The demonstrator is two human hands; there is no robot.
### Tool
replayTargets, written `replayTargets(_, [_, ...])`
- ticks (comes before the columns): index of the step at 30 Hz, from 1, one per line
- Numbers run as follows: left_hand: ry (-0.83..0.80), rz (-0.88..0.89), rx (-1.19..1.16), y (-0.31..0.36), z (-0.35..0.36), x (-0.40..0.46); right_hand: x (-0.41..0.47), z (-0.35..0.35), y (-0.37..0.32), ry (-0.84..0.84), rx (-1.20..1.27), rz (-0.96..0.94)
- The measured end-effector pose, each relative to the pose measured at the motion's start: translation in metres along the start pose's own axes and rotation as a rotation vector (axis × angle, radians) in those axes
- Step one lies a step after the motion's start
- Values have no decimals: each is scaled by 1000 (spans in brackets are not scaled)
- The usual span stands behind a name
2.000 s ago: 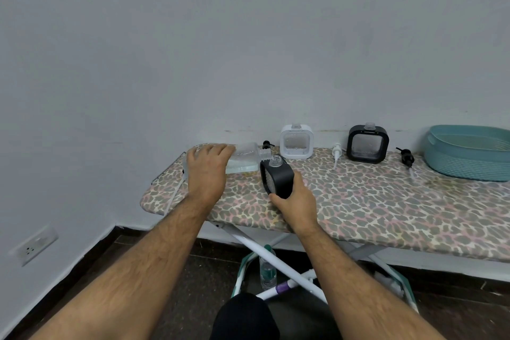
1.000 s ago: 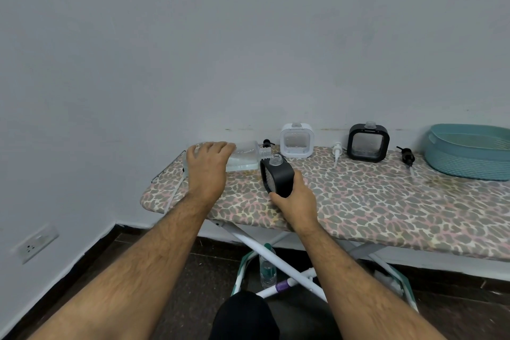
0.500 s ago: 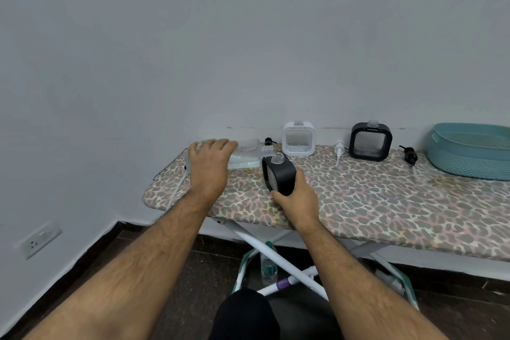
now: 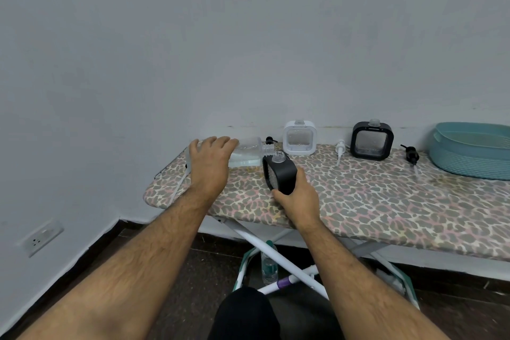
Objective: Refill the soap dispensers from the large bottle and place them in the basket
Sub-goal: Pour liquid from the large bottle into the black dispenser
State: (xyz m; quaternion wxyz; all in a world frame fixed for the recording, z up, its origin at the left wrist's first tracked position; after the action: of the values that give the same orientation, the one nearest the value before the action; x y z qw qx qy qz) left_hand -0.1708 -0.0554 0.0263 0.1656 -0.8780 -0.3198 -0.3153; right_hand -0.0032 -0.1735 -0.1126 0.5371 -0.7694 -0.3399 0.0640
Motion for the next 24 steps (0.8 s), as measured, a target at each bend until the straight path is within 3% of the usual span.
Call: replayTargets(24, [-25, -6, 5, 0, -1, 1, -1, -2, -1, 6, -12, 5])
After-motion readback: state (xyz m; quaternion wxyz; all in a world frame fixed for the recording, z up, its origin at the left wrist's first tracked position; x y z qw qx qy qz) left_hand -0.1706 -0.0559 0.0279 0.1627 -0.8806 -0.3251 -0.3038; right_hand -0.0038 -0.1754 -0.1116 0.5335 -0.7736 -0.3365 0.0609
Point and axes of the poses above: each hand's wrist, its own x-axis towards the middle knuckle, its own z-axis out of the palm, y = z × x, the point moved 8 cm from there along x, towards the middle knuckle
